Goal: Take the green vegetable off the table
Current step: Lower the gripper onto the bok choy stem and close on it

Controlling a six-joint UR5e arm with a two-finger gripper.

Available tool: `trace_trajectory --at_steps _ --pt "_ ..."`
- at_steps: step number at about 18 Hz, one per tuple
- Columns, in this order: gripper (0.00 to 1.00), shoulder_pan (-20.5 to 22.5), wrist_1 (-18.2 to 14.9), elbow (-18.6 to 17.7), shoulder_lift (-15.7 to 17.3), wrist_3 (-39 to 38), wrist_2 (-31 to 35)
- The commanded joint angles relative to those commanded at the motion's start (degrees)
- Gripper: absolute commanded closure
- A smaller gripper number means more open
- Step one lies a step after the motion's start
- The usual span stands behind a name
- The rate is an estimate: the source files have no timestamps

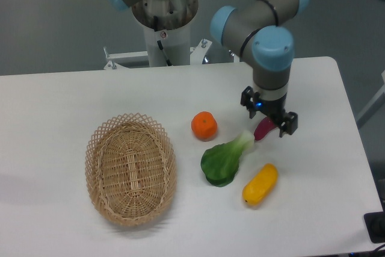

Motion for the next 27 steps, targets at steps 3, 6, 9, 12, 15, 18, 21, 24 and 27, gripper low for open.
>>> trace_trajectory --at_steps 3,6,9,12,15,18,21,24,27 --pt "0.0 -0.1 0.0 -1.6 -0.4 -0.1 -0.4" --pt "0.0 -1.4 0.4 -1.8 -1.6 -0.8 -0.2" --pt "0.0 -2.5 4.3 -1.9 -3.5 -1.0 0.0" --pt "0.0 -2.5 5.6 -2.2 -4.2 -1.0 0.0" --pt "0.0 -2.5 7.4 -3.3 -4.4 -1.0 0.0" --pt "0.0 -2.5 9.0 -4.2 -4.4 -0.9 0.0" --pt "0.3 -2.5 9.0 -4.0 -4.3 -0.8 0.0" --pt "0.54 -2.5 8.9 -3.3 -4.3 -0.4 0.0" --pt "0.61 -2.5 8.8 -3.1 -4.1 -0.3 -0.1"
